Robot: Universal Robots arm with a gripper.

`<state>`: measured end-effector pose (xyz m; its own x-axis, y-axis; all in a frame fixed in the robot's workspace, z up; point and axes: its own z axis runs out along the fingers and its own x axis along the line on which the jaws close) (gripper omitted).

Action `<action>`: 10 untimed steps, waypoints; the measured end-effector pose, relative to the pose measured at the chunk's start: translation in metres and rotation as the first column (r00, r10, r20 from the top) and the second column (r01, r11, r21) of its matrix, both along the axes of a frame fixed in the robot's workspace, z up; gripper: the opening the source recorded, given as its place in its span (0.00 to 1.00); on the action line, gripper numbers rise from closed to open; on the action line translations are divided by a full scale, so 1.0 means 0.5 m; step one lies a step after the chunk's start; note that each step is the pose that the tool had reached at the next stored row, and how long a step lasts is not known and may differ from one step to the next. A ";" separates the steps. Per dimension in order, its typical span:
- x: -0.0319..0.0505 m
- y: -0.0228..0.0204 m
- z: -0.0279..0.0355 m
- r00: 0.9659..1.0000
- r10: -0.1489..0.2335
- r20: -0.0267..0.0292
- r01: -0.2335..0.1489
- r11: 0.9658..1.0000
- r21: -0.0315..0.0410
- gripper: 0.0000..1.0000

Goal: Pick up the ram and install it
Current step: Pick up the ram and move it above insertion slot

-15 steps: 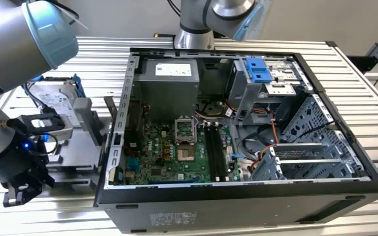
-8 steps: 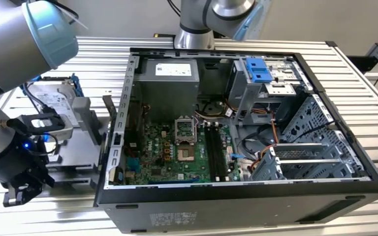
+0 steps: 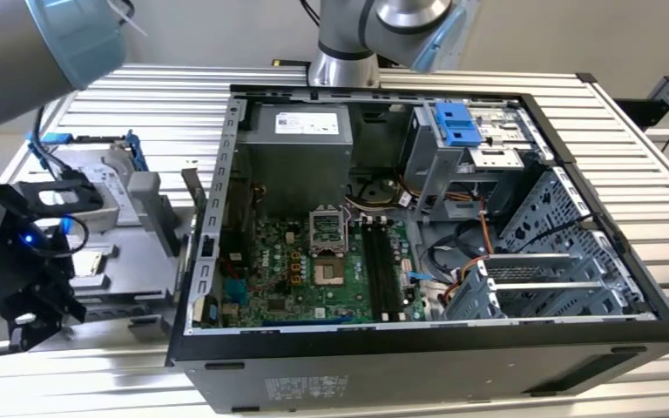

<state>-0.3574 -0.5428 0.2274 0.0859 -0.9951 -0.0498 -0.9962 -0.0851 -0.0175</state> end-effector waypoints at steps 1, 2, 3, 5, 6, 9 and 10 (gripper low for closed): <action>0.000 -0.0001 0.009 1.000 0.000 0.000 0.000 1.000 0.000 0.00; 0.000 0.0000 0.018 1.000 0.000 0.000 0.000 1.000 0.000 0.00; 0.000 0.0000 0.027 1.000 0.000 0.000 0.000 1.000 0.000 0.00; 0.000 0.0000 0.033 1.000 0.000 0.000 0.000 1.000 -0.002 0.00; 0.000 0.0006 0.034 1.000 0.000 0.000 0.000 1.000 -0.005 0.00; 0.000 0.0014 0.037 1.000 -0.001 0.000 0.001 1.000 -0.011 0.00; 0.000 0.0014 0.040 1.000 -0.004 0.000 0.004 1.000 -0.011 0.00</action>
<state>-0.3575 -0.5420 0.2474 0.0824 -0.9958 -0.0392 -0.9965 -0.0818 -0.0171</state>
